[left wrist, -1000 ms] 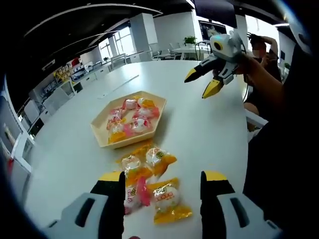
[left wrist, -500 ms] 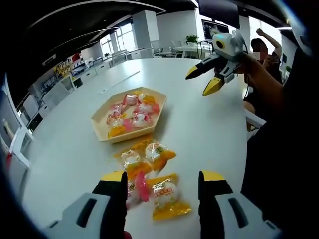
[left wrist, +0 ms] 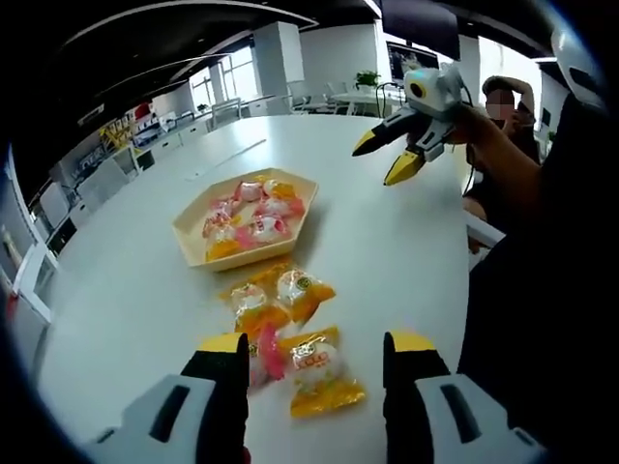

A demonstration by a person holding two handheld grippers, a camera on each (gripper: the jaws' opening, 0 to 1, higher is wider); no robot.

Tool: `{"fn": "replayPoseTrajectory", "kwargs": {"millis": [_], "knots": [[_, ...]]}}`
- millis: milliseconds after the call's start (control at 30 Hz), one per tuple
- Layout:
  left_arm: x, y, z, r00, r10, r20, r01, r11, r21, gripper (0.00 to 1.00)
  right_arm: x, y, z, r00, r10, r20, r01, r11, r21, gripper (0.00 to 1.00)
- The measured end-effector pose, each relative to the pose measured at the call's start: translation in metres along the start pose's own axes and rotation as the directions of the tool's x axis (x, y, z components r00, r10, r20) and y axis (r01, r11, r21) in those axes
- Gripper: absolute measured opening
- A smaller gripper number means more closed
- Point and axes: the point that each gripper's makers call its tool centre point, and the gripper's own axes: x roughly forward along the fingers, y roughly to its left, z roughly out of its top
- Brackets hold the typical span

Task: Pick up the marshmallows scattered on the table and place them into the bowl on the table

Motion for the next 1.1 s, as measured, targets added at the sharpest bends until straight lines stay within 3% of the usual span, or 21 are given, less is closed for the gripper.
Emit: {"fn": "replayPoseTrajectory", "kwargs": {"millis": [200,333,533,767,933,1100], "knots": [[0.003,-0.006,-0.007,0.999,-0.017,-0.03,0.016,1.0,-0.025,0.49,0.001,0.001,-0.003,1.0,0.004,-0.005,-0.004,1.0,0.006,0.49],[0.006,0.0,-0.009,0.999,0.006,-0.035,-0.009,0.998,-0.068,0.42,0.0,0.0,-0.003,1.0,0.002,-0.005,-0.002,1.0,0.006,0.49],[0.01,-0.005,-0.016,0.998,-0.021,-0.063,0.015,0.996,-0.092,0.41,0.0,0.0,-0.003,1.0,0.003,0.004,-0.003,1.0,0.011,0.49],[0.015,-0.006,-0.023,0.995,-0.026,-0.098,0.018,0.996,-0.083,0.41,-0.001,0.001,-0.004,1.0,0.007,0.004,-0.007,1.0,0.013,0.49],[0.02,-0.001,-0.03,0.991,-0.002,-0.131,-0.007,0.997,-0.072,0.35,-0.003,0.0,-0.005,1.0,0.0,0.003,0.0,1.0,0.015,0.49],[0.023,-0.003,-0.028,0.992,-0.002,-0.126,-0.008,0.997,-0.076,0.33,-0.005,-0.001,-0.006,1.0,-0.001,0.003,0.001,1.0,0.014,0.49]]}}
